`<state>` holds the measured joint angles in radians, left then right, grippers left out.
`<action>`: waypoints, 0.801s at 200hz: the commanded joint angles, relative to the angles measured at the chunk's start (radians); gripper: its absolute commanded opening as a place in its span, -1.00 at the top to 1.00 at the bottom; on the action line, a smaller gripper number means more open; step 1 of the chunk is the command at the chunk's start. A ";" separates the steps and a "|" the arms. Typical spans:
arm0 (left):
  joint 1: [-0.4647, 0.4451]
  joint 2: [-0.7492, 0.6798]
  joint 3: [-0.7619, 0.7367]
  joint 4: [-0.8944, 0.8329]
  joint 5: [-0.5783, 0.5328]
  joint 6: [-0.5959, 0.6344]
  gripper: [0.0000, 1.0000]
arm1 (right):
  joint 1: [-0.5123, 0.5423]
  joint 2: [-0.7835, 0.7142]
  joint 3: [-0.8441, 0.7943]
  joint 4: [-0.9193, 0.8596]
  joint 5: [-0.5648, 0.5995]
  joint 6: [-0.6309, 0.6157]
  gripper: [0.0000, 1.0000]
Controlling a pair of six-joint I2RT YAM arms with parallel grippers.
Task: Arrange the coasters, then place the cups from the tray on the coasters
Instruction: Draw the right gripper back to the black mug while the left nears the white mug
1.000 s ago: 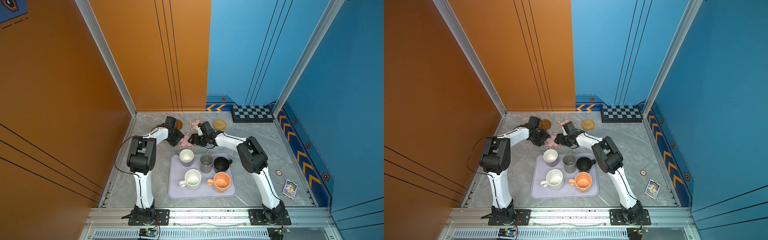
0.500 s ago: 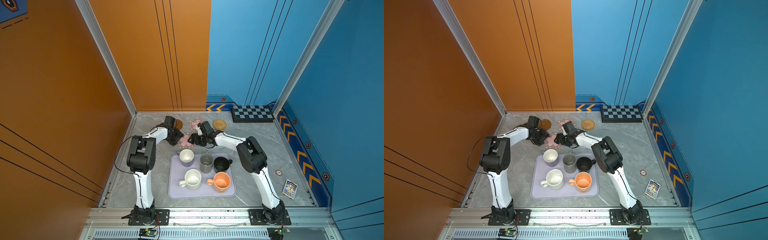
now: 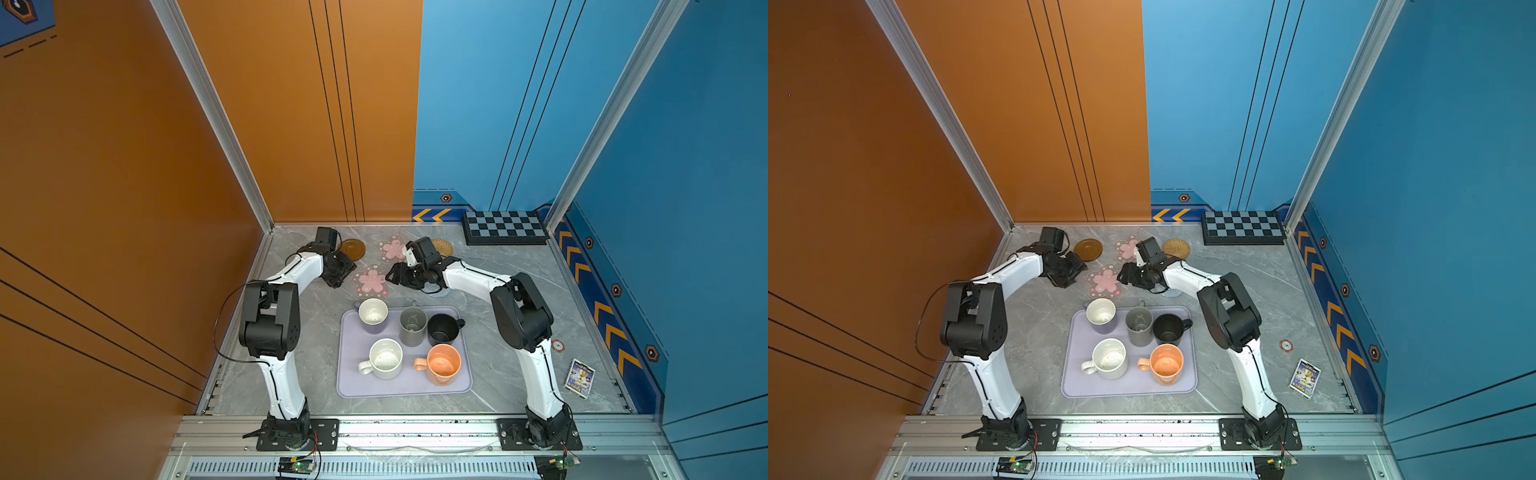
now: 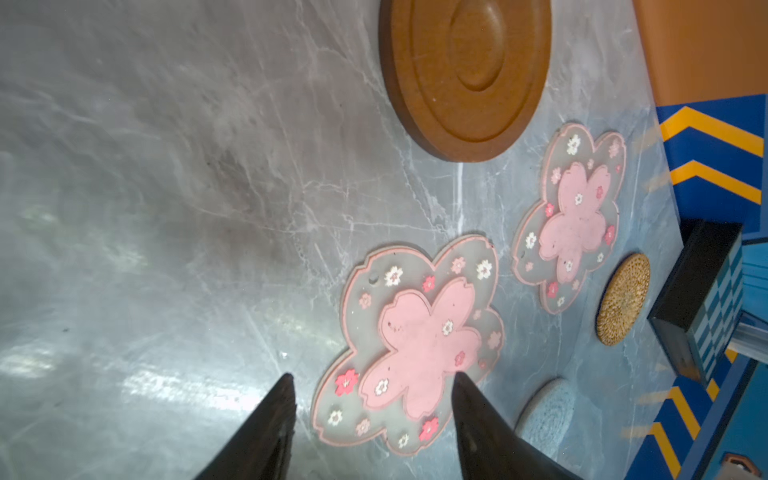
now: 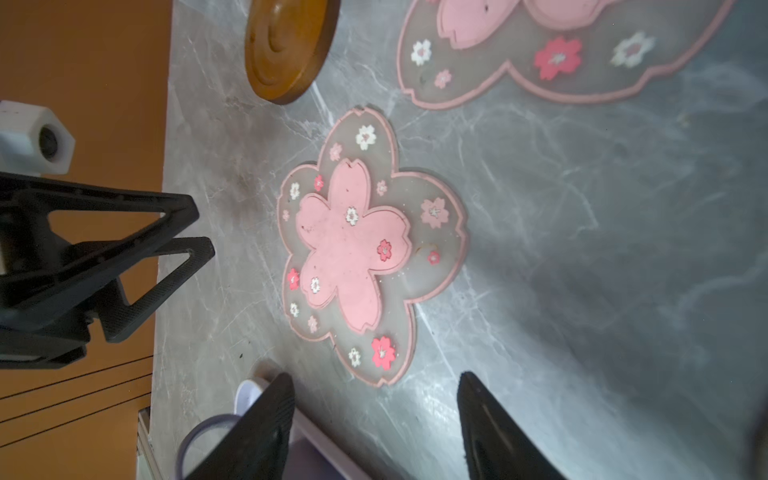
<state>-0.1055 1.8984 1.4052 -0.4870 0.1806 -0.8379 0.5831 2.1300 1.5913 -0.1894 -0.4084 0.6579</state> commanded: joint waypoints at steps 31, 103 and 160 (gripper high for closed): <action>-0.021 -0.163 -0.031 -0.206 -0.138 0.232 -0.21 | -0.037 -0.294 -0.145 -0.108 0.068 -0.158 -0.32; -0.069 -0.500 -0.231 -0.286 -0.237 0.332 -0.20 | -0.116 -0.705 -0.409 -0.332 0.317 -0.364 -0.39; -0.114 -0.727 -0.404 -0.286 -0.263 0.302 -0.19 | -0.145 -0.942 -0.596 -0.404 0.392 -0.379 -0.44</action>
<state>-0.2050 1.2354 1.0626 -0.7452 -0.0532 -0.5350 0.4511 1.2617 1.0466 -0.5182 -0.0799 0.3077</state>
